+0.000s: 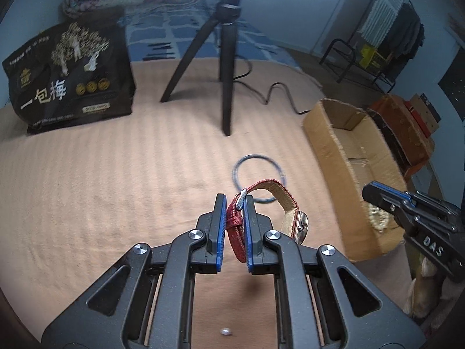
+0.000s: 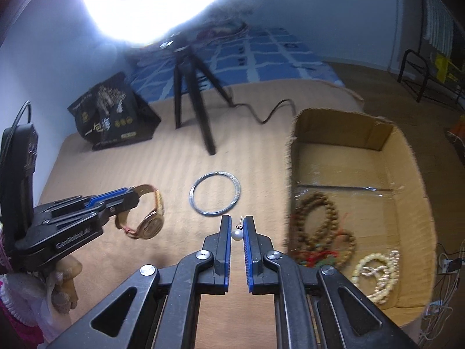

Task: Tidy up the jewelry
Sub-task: 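Lift the watch with left tool while right tool lifts the earring, carrying both to the box, then lower the watch into the box and open left tool while right tool releases the earring, then move left tool to the second pearl earring while right tool approaches the blue-grey bangle, then close left tool on the pearl earring while right tool closes on the bangle rim, then carry the earring with left tool while right tool carries the bangle to the box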

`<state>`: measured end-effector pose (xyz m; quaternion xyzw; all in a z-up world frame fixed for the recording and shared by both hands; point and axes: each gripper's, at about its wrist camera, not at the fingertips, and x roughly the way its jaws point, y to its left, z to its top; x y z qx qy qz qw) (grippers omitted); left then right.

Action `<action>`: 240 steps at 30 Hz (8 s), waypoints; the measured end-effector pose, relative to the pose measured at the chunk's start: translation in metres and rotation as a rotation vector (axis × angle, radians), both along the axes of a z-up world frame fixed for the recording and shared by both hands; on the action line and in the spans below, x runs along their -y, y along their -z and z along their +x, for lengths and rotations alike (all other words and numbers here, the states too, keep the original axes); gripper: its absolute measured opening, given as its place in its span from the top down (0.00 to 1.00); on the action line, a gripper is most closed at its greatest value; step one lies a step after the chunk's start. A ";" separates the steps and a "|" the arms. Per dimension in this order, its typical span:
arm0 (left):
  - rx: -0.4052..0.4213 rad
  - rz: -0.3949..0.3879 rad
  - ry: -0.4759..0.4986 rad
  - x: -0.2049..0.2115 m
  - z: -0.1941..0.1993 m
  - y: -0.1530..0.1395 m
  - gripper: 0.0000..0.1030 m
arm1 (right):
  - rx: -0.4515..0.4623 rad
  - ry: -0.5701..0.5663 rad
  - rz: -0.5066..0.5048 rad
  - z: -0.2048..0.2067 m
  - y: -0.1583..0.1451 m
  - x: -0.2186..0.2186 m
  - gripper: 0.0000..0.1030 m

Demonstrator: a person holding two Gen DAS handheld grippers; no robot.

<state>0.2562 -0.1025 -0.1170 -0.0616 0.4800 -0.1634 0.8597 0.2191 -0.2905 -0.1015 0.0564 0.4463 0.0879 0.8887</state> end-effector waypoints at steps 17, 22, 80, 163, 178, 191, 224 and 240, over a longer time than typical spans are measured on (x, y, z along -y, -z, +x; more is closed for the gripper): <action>0.053 -0.068 0.100 0.093 -0.006 -0.028 0.91 | 0.086 0.152 0.027 0.007 -0.025 0.109 0.94; 0.058 -0.058 0.135 0.120 -0.007 -0.025 0.91 | 0.103 0.158 0.016 0.020 -0.023 0.122 0.94; 0.140 0.036 0.189 0.170 -0.038 -0.025 0.35 | 0.114 0.202 -0.054 0.020 -0.015 0.143 0.04; -0.074 0.097 0.192 -0.014 -0.118 0.073 0.87 | -0.177 -0.148 -0.052 0.080 0.078 -0.091 0.63; -0.071 0.096 0.184 -0.016 -0.121 0.071 0.90 | -0.176 -0.205 -0.147 0.077 0.095 -0.101 0.93; -0.076 0.094 0.168 -0.021 -0.127 0.065 0.91 | -0.169 -0.244 -0.143 0.052 0.080 -0.101 0.99; 0.054 -0.013 0.163 0.008 -0.139 -0.011 0.91 | -0.016 -0.143 0.018 -0.039 -0.029 -0.018 0.99; 0.115 -0.055 0.221 0.071 -0.127 -0.042 0.92 | 0.058 -0.009 0.021 -0.050 -0.054 0.059 0.99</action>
